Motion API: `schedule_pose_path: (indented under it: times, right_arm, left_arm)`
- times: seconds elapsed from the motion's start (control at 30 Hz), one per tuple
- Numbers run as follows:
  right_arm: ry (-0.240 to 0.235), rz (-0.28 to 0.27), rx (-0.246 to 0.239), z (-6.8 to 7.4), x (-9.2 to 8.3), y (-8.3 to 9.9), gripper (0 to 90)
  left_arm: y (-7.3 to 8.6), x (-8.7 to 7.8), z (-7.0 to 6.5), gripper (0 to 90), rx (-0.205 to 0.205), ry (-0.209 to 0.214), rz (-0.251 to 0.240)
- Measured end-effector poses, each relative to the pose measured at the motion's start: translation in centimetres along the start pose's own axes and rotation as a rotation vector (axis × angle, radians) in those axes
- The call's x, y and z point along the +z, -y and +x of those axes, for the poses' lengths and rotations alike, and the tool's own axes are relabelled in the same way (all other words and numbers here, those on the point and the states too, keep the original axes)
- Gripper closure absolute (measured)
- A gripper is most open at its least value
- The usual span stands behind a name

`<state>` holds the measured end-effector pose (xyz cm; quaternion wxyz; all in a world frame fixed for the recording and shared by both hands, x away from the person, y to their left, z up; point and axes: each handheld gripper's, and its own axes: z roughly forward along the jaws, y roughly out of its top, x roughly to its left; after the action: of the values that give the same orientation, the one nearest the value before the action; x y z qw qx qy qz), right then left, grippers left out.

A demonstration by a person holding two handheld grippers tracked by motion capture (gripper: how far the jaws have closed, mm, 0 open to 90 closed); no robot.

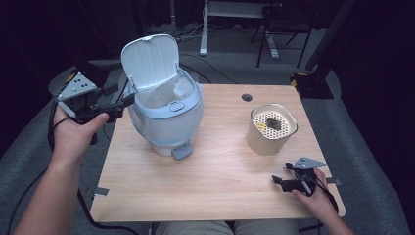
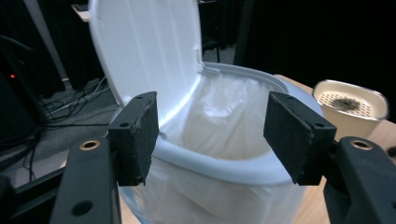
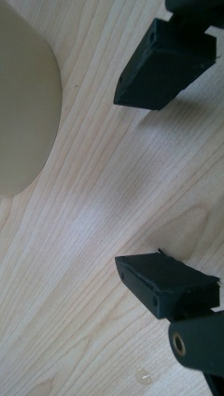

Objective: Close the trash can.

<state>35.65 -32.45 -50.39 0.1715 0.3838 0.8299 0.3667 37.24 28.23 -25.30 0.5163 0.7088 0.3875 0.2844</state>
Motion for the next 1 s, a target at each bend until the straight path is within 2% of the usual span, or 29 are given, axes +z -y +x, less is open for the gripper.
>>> schedule_pose_path:
  times: [0.17, 0.27, 0.37, 0.73, 0.87, 1.0]
  right_arm:
    - [-0.003, 0.002, -0.001, 0.0, 0.0, 0.0, 19.4]
    - [-0.002, 0.0, 0.0, 0.0, 0.0, 0.0, 19.4]
    - [-0.002, 0.0, 0.0, 0.0, 0.0, 0.0, 19.4]
    - [-0.003, 0.001, -0.001, 0.0, 0.0, 0.0, 19.4]
    - [-0.002, 0.0, 0.0, 0.0, 0.0, 0.0, 19.4]
    - [-0.003, 0.001, -0.001, 0.0, 0.0, 0.0, 19.4]
  left_arm:
    - [-1.2, 0.4, 1.1, 36.1, 0.002, 0.005, -0.013]
    - [-1.9, 0.7, 1.8, 36.3, 0.01, -0.022, -0.017]
    - [-2.4, 1.2, 2.5, 36.6, -0.007, -0.027, -0.027]
    - [-3.2, 4.2, 4.1, 36.2, -0.021, -0.078, 0.024]
    - [-3.3, 5.0, 4.6, 36.0, -0.043, -0.079, 0.025]
    - [-3.4, 5.6, 4.8, 36.0, -0.053, -0.057, 0.02]
